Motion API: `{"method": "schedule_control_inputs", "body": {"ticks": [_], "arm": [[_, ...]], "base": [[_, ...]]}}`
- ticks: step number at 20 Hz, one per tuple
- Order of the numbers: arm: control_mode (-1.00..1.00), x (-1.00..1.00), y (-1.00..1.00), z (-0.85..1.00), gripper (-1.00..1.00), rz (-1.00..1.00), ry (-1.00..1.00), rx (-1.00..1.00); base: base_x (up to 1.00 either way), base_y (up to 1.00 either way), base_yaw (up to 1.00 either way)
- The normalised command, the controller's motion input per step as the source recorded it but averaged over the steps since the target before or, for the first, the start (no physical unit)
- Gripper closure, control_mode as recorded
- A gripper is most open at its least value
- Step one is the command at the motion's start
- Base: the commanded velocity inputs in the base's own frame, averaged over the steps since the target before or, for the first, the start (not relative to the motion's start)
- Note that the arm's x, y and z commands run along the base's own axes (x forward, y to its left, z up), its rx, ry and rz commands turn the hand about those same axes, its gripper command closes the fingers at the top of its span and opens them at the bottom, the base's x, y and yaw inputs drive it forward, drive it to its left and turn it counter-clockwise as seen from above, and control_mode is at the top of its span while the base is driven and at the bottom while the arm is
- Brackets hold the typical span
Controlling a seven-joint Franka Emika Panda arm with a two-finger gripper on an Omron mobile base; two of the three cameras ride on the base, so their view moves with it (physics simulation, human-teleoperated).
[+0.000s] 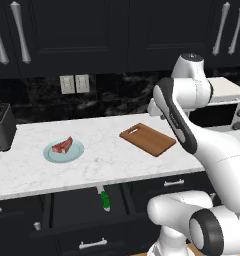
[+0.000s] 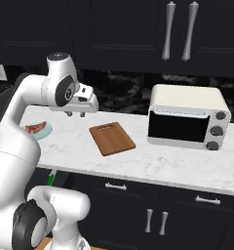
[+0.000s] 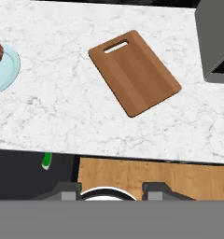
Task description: Pick up the knife from the drawer and place it on the cutting board. Then place the meat from the plate to the cutting board.
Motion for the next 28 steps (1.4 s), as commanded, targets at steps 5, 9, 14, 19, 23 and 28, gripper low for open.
{"method": "schedule_control_inputs", "body": {"ticks": [5,9,14,19,23,28], "arm": [[1.0,0.0,0.0,-0.02,-1.0,0.0,0.02,0.0],[1.0,0.0,0.0,0.0,-1.0,0.0,0.0,0.0],[1.0,0.0,0.0,0.0,-1.0,0.0,0.0,0.0],[1.0,0.0,0.0,0.0,-1.0,0.0,0.0,0.0],[1.0,0.0,0.0,0.0,-1.0,0.0,0.0,0.0],[1.0,0.0,0.0,0.0,-1.0,0.0,0.0,0.0]], "base": [[-0.02,-0.15,0.06],[0.04,-0.31,0.23],[0.02,-0.56,0.29],[0.12,-0.45,0.23],[0.52,0.0,0.11],[0.17,0.01,0.14]]}}
